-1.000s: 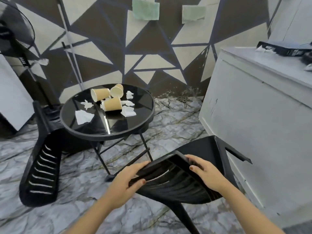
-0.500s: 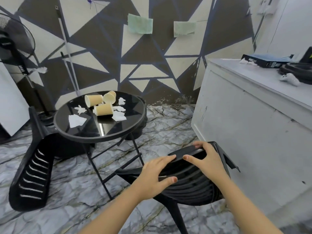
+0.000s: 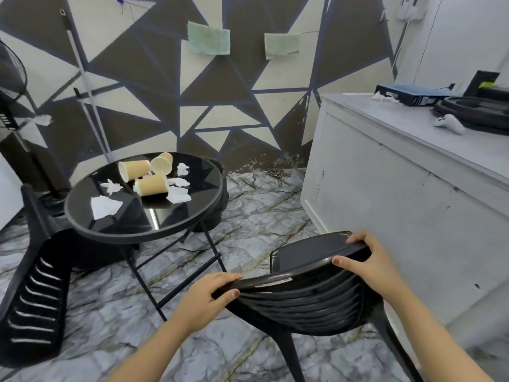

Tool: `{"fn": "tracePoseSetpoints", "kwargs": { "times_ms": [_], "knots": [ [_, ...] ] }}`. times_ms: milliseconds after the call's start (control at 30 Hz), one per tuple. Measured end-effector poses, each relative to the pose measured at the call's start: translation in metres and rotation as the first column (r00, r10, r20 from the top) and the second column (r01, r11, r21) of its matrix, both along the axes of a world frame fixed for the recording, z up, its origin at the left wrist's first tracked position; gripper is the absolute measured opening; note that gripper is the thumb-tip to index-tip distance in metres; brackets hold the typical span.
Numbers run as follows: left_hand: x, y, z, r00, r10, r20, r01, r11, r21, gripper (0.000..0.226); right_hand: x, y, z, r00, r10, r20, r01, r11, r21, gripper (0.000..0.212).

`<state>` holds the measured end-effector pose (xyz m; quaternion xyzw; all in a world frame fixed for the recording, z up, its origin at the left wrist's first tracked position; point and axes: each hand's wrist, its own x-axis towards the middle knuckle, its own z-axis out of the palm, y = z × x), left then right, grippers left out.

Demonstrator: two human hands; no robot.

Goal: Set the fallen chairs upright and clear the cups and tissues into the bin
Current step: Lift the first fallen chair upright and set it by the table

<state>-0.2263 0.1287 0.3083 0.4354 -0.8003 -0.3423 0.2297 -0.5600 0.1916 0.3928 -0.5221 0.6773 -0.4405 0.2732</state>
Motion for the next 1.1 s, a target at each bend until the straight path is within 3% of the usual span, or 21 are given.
{"fn": "tracePoseSetpoints", "kwargs": {
  "times_ms": [267, 367, 500, 700, 900, 1000, 1100],
  "knots": [
    [0.025, -0.044, -0.027, 1.000, -0.004, 0.011, 0.001, 0.982, 0.189, 0.058, -0.002, -0.004, 0.004, 0.999, -0.037, 0.035, 0.037, 0.999, -0.020, 0.063],
    [0.030, -0.055, -0.036, 0.998, 0.051, -0.038, -0.040, 0.968, 0.247, 0.070, 0.001, -0.005, 0.007, 0.998, -0.052, 0.028, 0.053, 0.997, -0.053, 0.062],
    [0.027, -0.060, -0.045, 0.987, 0.108, -0.119, -0.069, 0.953, 0.295, 0.070, 0.001, -0.010, 0.008, 0.999, -0.046, 0.028, 0.048, 0.997, -0.057, 0.062],
    [0.004, -0.073, -0.042, 0.932, 0.248, -0.264, -0.154, 0.931, 0.330, 0.043, -0.013, -0.018, 0.003, 0.992, -0.107, 0.060, 0.112, 0.990, -0.084, 0.056],
    [-0.046, -0.098, -0.029, 0.869, 0.318, -0.380, -0.173, 0.913, 0.370, 0.074, -0.056, -0.022, -0.006, 0.969, -0.225, 0.099, 0.239, 0.957, -0.166, 0.038],
    [-0.081, -0.108, -0.015, 0.847, 0.293, -0.443, -0.135, 0.926, 0.353, 0.070, -0.086, -0.024, -0.008, 0.961, -0.246, 0.127, 0.268, 0.944, -0.194, 0.037],
    [-0.109, -0.115, -0.011, 0.761, 0.372, -0.532, -0.189, 0.911, 0.367, 0.084, -0.105, -0.034, -0.003, 0.954, -0.255, 0.157, 0.285, 0.935, -0.210, 0.033]
  ]
}}
